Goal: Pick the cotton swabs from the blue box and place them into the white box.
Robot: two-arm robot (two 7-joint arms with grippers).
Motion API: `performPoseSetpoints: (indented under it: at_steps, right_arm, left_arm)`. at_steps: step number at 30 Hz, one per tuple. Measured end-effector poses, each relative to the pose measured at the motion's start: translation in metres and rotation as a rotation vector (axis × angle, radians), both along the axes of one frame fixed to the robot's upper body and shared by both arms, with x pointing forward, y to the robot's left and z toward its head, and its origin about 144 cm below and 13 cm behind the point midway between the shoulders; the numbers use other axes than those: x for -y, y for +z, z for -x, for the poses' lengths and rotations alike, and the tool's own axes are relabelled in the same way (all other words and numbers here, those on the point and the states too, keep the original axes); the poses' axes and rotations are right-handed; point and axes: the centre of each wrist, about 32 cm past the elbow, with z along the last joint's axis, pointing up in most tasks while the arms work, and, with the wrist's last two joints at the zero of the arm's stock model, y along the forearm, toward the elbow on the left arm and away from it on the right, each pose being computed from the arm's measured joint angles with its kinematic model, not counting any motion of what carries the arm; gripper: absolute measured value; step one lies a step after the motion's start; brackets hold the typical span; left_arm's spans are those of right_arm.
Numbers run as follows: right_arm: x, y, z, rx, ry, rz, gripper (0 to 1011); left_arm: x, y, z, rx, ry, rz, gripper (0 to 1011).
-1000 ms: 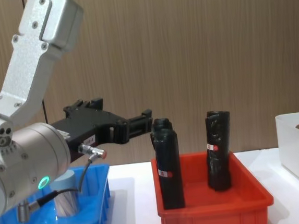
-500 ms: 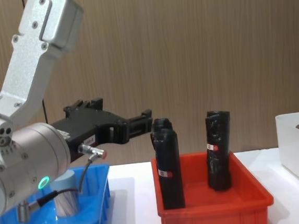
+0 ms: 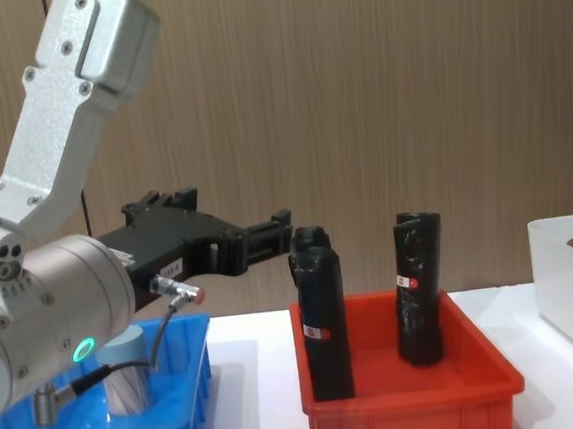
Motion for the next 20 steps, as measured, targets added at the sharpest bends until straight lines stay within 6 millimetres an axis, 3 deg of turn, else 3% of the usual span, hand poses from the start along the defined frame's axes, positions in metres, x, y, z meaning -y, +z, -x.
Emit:
performPoseSetpoints:
  at_steps: [20]
  right_arm:
    - [-0.056, -0.036, 0.051, -0.043, 0.104, -0.029, 1002]
  left_arm:
    - [0.0, 0.0, 0.0, 0.0, 0.0, 0.0, 1004]
